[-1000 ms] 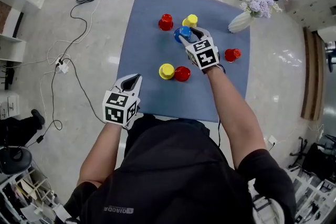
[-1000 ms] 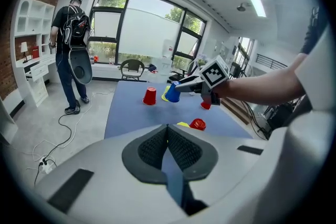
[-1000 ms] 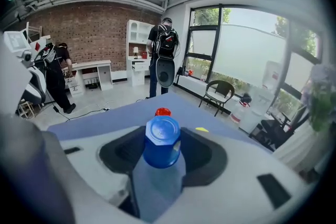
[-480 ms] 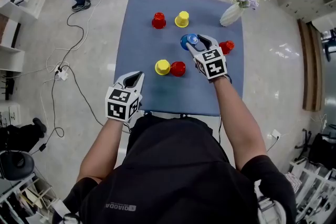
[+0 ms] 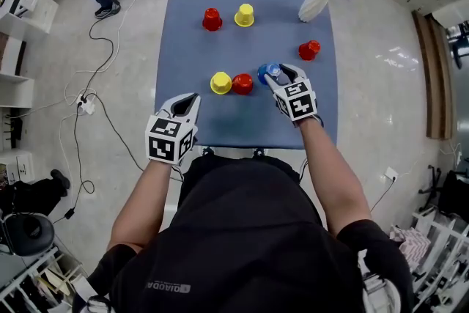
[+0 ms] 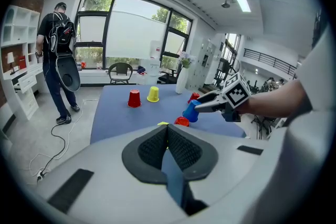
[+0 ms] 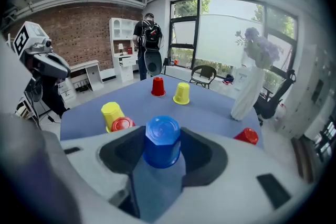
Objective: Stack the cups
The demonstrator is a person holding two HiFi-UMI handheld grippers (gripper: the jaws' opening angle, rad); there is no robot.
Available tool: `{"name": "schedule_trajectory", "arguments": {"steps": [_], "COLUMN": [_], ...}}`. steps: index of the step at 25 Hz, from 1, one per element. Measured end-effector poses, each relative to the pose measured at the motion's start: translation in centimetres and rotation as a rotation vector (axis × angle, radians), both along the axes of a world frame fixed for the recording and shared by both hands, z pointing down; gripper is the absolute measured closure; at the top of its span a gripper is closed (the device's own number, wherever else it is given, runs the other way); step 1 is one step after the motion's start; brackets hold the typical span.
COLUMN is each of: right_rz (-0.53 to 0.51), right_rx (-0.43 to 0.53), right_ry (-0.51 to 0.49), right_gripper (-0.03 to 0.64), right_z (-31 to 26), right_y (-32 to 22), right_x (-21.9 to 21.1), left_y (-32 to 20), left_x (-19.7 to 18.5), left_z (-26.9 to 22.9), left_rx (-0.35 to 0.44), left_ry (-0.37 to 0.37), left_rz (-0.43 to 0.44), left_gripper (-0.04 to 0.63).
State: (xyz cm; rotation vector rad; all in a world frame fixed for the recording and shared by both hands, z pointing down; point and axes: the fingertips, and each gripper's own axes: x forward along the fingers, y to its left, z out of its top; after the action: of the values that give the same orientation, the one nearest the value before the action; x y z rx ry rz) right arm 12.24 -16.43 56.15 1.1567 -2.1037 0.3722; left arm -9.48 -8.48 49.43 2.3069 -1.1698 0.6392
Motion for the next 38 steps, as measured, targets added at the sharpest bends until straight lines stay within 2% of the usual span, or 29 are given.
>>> {"name": "schedule_trajectory", "arguments": {"steps": [14,38], "right_rz": [-0.013,-0.026], "right_rx": [-0.068,-0.051], "right_ry": [0.039,0.063], "right_gripper": [0.407,0.405], "right_z": [4.0,5.2], "right_y": [2.3,2.8], "right_x": [-0.3,-0.7], "left_y": [0.9,0.5], "left_x": [0.4,1.0], "left_z": [-0.1,0.6], "left_rx": [-0.009,-0.017], "left_ry": [-0.014,-0.008], "left_rz": [0.010,0.020], "left_gripper": [0.591,0.592]}}
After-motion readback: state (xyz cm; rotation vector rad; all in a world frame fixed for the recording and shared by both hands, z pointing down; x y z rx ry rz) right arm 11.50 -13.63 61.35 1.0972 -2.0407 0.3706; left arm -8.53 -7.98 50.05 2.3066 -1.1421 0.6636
